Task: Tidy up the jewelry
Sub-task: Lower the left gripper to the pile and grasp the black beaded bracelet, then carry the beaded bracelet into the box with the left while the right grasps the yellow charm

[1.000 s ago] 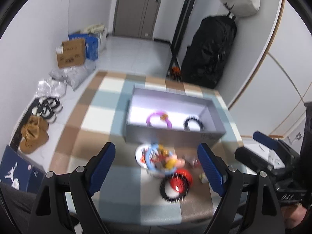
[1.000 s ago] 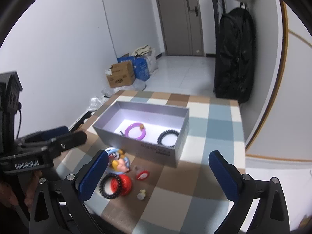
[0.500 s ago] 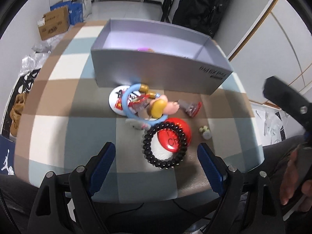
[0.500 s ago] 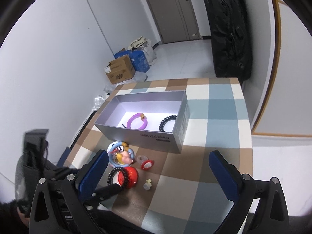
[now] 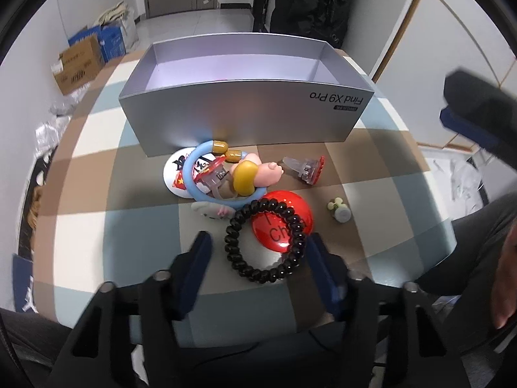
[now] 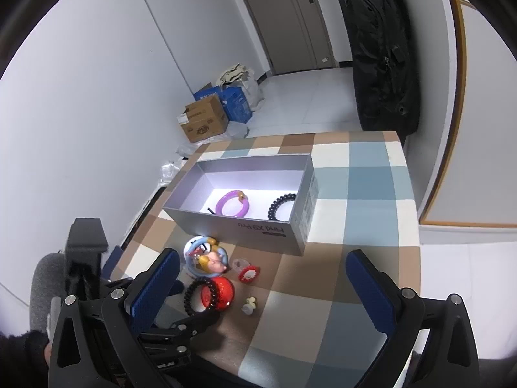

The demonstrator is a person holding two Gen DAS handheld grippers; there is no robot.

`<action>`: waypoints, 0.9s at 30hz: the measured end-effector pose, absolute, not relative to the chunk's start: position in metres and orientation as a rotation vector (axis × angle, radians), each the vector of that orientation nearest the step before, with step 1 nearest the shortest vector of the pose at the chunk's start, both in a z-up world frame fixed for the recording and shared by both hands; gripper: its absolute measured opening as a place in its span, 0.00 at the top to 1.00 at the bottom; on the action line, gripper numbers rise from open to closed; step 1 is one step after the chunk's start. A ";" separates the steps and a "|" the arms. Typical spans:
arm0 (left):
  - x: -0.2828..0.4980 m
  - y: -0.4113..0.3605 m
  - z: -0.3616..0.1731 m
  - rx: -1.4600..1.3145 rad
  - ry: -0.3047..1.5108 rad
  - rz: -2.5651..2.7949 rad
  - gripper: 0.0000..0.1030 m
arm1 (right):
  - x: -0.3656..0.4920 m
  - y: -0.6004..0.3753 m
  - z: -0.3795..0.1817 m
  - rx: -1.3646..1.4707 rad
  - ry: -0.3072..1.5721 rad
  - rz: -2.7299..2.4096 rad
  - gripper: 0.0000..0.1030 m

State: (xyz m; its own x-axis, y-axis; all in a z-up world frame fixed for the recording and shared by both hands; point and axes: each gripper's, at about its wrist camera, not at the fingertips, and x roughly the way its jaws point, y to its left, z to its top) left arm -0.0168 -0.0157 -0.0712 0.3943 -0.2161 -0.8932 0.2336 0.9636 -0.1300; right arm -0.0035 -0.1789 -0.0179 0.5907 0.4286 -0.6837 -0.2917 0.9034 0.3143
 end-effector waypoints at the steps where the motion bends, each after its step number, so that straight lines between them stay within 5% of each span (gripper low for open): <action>1: -0.017 -0.015 -0.071 0.012 1.131 -0.296 0.59 | -0.004 -0.179 -0.017 0.180 0.836 0.422 0.00; 11: -0.012 -0.016 -0.070 0.002 1.152 -0.308 0.64 | -0.001 -0.188 -0.020 0.223 0.875 0.429 0.00; 27: -0.020 0.003 -0.039 -0.139 1.056 -0.338 0.65 | -0.003 -0.164 -0.058 0.071 1.051 0.447 0.18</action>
State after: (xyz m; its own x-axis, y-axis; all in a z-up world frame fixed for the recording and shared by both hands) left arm -0.0201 0.0033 -0.0394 0.4465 -0.3381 -0.8284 0.2055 0.9399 -0.2728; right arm -0.0030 -0.1641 -0.0582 0.4162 0.3888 -0.8220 -0.3224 0.9084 0.2664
